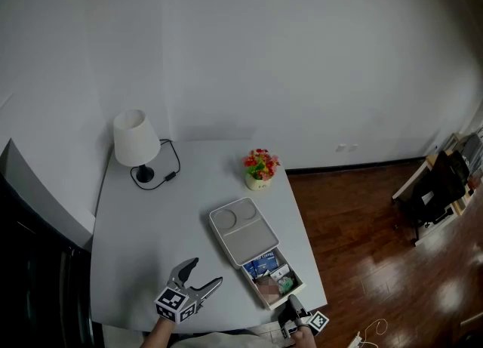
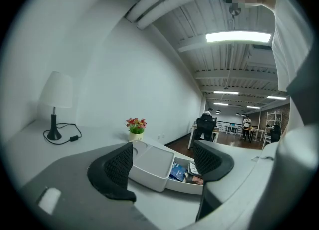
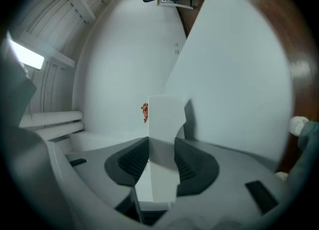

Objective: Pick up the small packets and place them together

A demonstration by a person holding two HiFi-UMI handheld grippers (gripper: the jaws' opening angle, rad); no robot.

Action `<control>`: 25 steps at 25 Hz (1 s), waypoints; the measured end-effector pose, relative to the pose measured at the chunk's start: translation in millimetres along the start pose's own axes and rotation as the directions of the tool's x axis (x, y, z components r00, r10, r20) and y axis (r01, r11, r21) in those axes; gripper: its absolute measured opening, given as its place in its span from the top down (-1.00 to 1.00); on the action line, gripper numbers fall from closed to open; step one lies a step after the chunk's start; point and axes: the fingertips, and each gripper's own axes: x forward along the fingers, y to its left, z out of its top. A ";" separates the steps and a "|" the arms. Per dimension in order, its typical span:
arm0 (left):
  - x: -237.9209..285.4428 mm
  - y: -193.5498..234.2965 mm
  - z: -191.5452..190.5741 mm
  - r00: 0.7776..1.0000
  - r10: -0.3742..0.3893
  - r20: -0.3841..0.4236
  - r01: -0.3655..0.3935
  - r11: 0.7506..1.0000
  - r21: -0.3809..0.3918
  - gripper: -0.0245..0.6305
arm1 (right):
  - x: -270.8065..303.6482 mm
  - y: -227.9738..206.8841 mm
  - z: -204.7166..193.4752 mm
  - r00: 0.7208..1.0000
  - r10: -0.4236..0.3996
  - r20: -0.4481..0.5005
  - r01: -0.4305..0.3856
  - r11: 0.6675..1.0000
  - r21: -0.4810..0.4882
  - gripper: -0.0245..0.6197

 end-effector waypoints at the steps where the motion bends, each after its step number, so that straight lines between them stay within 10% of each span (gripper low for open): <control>1: 2.8 -3.7 -2.0 1.000 -0.014 -0.006 0.014 1.000 0.000 -0.23 | -11.9 -2.2 2.2 1.000 -0.011 -0.001 0.011 1.000 -0.013 0.42; 14: 28.2 -32.0 -4.1 0.992 -0.129 -0.007 0.129 0.992 0.008 -0.23 | -49.3 -0.4 42.0 0.968 -0.238 0.081 0.251 0.927 -0.279 0.43; 18: 27.9 -30.1 -1.6 0.991 -0.135 -0.002 0.135 0.991 0.007 -0.23 | -42.1 46.3 61.7 0.957 -0.254 0.139 0.289 0.798 -0.528 0.35; 25: 28.2 -29.3 8.5 0.988 -0.152 0.016 0.152 0.988 0.015 -0.21 | 17.9 156.4 39.8 0.981 -0.159 0.110 0.172 0.456 -0.874 0.28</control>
